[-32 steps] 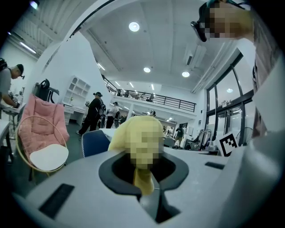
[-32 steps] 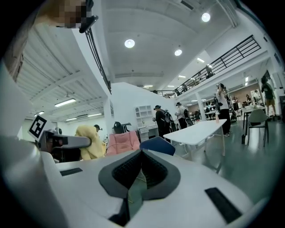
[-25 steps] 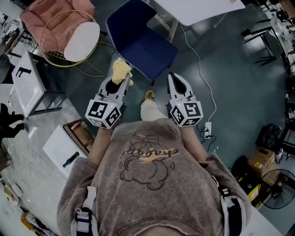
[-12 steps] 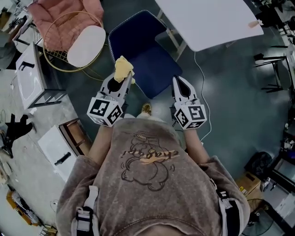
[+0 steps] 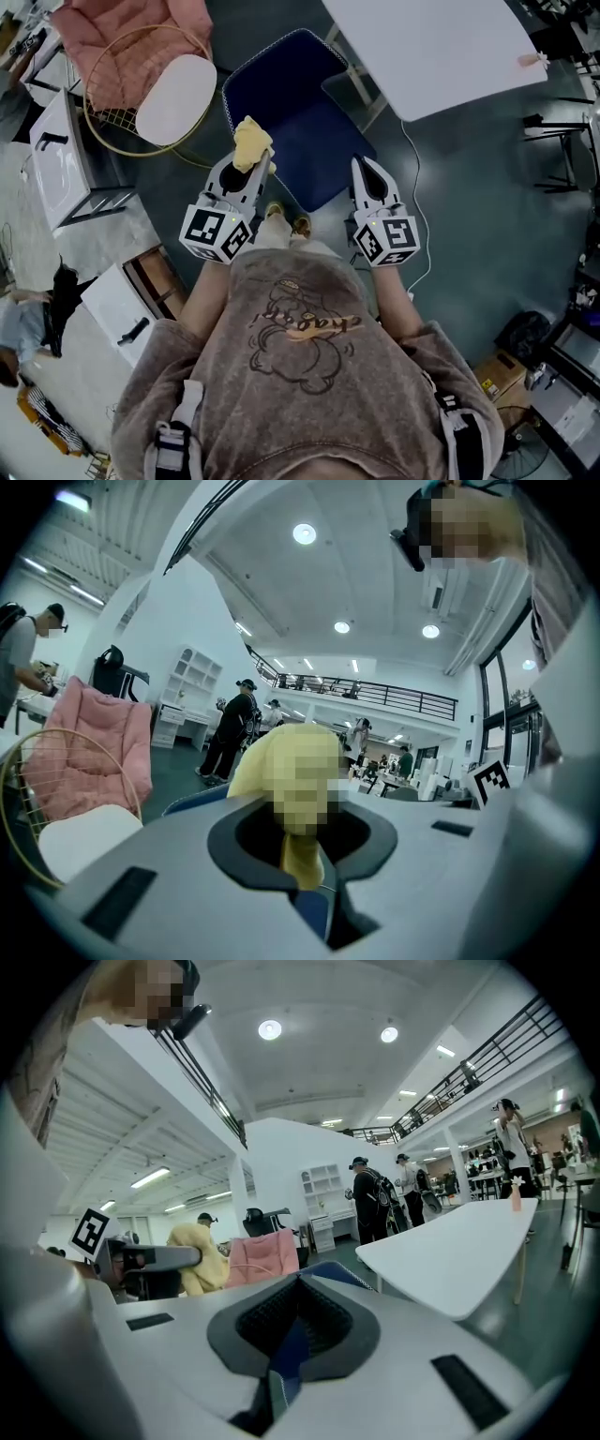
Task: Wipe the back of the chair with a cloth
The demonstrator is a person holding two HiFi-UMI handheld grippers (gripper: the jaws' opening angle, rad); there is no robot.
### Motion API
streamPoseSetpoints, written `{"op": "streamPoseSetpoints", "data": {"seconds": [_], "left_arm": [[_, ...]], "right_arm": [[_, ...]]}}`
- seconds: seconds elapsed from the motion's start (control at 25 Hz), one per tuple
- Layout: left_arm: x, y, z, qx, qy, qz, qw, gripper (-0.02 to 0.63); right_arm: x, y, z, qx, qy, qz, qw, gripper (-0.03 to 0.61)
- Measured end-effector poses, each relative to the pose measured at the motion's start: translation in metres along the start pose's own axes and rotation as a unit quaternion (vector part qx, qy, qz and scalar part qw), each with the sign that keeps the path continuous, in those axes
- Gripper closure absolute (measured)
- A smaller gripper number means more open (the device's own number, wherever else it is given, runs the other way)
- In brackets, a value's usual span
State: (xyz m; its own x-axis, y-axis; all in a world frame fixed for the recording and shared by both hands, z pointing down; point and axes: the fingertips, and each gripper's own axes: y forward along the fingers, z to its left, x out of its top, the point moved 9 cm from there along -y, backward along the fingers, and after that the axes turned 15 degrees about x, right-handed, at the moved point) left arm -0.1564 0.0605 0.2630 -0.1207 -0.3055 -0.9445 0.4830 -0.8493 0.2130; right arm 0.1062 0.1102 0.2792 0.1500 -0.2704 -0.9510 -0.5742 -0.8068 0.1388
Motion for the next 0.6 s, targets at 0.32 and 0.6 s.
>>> {"op": "streamPoseSetpoints", "data": {"seconds": [0.32, 0.6], "left_arm": [[-0.004, 0.031, 0.015, -0.008, 0.006, 0.005, 0.9999, 0.546], [-0.025, 0.051, 0.023, 0.037, -0.010, 0.010, 0.9992, 0.546]], "right_arm": [[-0.006, 0.019, -0.017, -0.013, 0.007, -0.007, 1.000, 0.554], [-0.019, 0.036, -0.045, 0.015, 0.008, 0.010, 1.000, 0.554]]}}
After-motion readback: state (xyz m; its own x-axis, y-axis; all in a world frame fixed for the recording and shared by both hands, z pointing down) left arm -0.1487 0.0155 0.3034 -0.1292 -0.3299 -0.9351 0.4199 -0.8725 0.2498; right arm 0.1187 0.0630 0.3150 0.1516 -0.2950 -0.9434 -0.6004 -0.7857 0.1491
